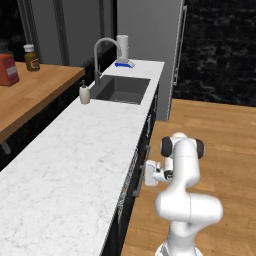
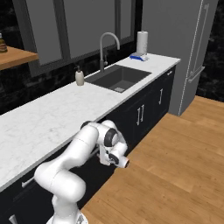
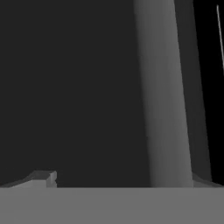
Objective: Pick up the cup and bowl from the counter, place them in the dishwasher, and close the dishwasher door.
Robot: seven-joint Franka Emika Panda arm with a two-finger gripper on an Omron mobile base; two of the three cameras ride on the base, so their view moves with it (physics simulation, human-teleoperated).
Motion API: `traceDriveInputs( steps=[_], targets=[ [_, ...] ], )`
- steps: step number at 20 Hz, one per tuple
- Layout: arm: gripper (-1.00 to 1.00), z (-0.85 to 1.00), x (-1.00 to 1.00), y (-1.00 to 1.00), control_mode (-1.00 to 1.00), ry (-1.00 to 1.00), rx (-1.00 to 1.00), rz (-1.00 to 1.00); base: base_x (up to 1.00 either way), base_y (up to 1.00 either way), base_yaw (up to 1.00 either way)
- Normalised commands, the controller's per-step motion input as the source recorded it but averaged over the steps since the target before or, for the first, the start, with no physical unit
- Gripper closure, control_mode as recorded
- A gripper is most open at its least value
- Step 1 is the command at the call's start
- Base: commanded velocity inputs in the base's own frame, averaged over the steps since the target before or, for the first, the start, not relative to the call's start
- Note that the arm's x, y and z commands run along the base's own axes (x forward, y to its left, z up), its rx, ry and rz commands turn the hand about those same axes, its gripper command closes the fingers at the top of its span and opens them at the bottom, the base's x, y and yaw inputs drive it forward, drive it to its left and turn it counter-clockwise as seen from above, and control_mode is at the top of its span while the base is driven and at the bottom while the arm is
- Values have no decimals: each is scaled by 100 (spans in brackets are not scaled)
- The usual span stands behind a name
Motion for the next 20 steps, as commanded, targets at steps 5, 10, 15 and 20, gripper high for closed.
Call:
traceDriveInputs(
  steps=[5, 10, 15, 20],
  targets=[
    [-100, 0, 74, 100, -100, 18, 27, 7, 0, 0, 0],
    [-100, -4, 73, 100, -100, 24, 28, 6, 0, 0, 0],
    [-100, -18, 68, 100, -100, 31, 27, 5, 0, 0, 0],
    [-100, -24, 53, 97, -100, 35, 26, 4, 0, 0, 0]
  ],
)
